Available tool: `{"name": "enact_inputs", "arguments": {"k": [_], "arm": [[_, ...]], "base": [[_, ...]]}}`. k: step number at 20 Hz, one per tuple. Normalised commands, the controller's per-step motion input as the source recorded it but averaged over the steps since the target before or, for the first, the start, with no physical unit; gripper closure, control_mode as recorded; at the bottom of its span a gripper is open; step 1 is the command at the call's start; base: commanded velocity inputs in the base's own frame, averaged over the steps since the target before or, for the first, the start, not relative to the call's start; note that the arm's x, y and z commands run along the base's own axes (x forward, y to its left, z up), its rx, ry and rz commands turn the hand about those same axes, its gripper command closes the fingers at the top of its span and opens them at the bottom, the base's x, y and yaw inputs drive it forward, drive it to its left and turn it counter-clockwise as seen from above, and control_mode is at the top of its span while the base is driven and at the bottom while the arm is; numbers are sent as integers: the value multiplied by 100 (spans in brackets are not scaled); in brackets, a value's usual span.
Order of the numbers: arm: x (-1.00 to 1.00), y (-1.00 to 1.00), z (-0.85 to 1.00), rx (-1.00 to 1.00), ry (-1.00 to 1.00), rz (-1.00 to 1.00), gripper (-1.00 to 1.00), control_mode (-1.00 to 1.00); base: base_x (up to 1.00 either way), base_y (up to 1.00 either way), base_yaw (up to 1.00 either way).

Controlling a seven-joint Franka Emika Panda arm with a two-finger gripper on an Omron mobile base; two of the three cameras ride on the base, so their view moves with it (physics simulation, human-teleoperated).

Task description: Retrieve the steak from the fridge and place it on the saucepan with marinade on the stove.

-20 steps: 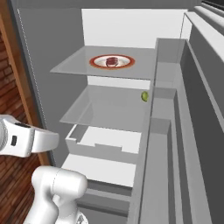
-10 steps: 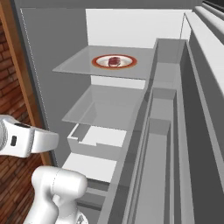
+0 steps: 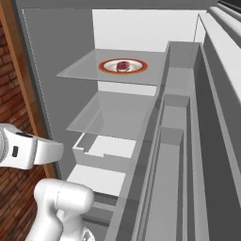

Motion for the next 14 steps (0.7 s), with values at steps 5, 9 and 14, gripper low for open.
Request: {"name": "enact_inputs", "arguments": {"k": [5, 9, 14], "arm": [[1, 0, 0, 0, 0, 0, -100, -100], [13, 0, 0, 0, 1, 0, -100, -100], [3, -17, 18, 1, 0, 5, -100, -100]], "base": [[1, 0, 0], [0, 0, 0], [0, 0, 0]]}}
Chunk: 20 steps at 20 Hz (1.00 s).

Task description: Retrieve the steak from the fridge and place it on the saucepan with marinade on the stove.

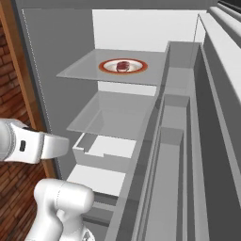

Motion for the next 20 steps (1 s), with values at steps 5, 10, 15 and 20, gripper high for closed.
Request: {"name": "enact_inputs", "arguments": {"k": [5, 10, 15, 20], "arm": [[0, -7, 33, 0, 0, 7, -100, -100], [0, 0, 34, 0, 4, 5, -100, -100], [0, 0, 24, 0, 9, 0, -100, -100], [0, 0, 30, -1, 11, 0, -100, -100]], "base": [[0, 0, 0], [0, 0, 0], [0, 0, 0], [0, 0, 0]]}}
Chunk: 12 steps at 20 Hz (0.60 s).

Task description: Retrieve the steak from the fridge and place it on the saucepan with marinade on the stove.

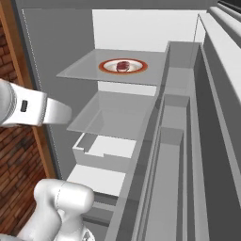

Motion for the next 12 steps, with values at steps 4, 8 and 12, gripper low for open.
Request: {"name": "enact_inputs", "arguments": {"k": [4, 8, 12], "arm": [[2, 0, 15, 0, 3, 2, -100, -100], [26, -1, 1, 0, 2, 7, -100, -100], [44, -2, 0, 0, 0, 8, -100, -100]], "base": [[0, 0, 0], [0, 0, 0], [0, 0, 0]]}}
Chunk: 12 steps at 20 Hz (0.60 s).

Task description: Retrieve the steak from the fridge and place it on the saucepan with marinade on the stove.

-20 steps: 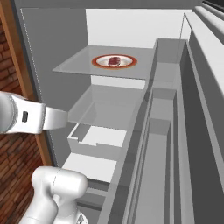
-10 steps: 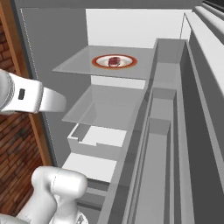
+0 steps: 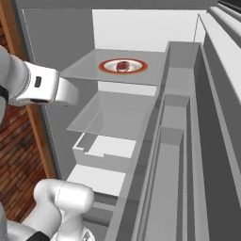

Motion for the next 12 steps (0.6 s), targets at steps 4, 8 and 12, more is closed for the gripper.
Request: {"name": "enact_inputs", "arguments": {"k": [4, 8, 12], "arm": [[38, -6, 0, 0, 0, 6, -100, -100], [25, -13, 14, 0, 0, 2, -100, -100], [34, -16, 3, 0, 0, 0, -100, -100]], "base": [[0, 0, 0], [0, 0, 0], [0, 0, 0]]}}
